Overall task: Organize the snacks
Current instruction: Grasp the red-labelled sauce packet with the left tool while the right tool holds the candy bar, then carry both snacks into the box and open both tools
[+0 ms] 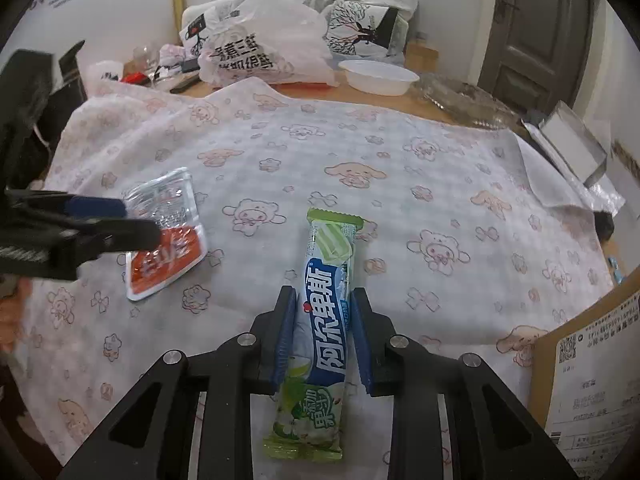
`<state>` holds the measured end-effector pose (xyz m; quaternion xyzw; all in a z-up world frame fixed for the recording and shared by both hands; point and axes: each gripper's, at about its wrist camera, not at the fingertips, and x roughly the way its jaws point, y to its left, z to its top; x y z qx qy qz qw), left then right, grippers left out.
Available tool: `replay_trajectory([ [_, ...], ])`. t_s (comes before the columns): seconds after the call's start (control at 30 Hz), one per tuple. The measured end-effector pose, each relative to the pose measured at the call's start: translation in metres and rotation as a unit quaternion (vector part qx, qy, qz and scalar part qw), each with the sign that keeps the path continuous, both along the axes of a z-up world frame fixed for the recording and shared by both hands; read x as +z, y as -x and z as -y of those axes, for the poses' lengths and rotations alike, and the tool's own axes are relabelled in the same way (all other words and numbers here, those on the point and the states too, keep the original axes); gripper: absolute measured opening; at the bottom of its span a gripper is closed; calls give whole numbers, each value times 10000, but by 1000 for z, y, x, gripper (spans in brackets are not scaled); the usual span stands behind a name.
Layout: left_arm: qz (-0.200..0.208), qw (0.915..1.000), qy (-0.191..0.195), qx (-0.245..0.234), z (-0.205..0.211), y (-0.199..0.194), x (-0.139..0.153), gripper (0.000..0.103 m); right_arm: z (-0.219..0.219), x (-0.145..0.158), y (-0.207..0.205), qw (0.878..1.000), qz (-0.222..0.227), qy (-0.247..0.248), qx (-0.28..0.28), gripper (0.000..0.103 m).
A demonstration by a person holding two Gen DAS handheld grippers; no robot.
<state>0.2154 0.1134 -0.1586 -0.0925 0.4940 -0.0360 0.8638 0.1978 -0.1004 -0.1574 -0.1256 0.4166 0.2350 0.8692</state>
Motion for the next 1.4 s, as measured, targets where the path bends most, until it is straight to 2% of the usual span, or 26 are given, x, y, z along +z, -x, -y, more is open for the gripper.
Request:
replay_trajectory([
  [0.27,71,9980,-569,-254,40,-31,-5,83,5,1,3,10000,-8,-20,57,23],
  [0.37,171,9949,-936,-325,50,-30,-9,84,5,1,4,10000,-12,-23,63,23],
  [0.47,245,9939,-1055,-221,45,-20,-8,83,6,0,6,10000,4,32,55,26],
  [0.57,359,9948,-954,-36,35,-8,-8,80,7,0,6,10000,22,84,3,30],
  [0.63,446,9943,-963,-60,35,-5,-7,67,7,-1,6,9999,30,96,-4,30],
  [0.7,510,9938,-984,-75,37,-5,-7,67,7,0,5,10000,23,84,3,29],
  [0.73,561,9935,-988,-92,39,-5,-7,67,7,0,5,10000,11,59,30,22],
  [0.97,617,9947,-815,-114,35,-3,-5,66,4,1,10,9998,94,81,124,22],
  [1.17,963,9916,-864,-53,29,23,26,66,-9,14,29,9988,166,-137,429,22],
  [1.4,1392,9879,-674,76,19,78,69,66,-26,60,70,9939,464,-543,840,22],
])
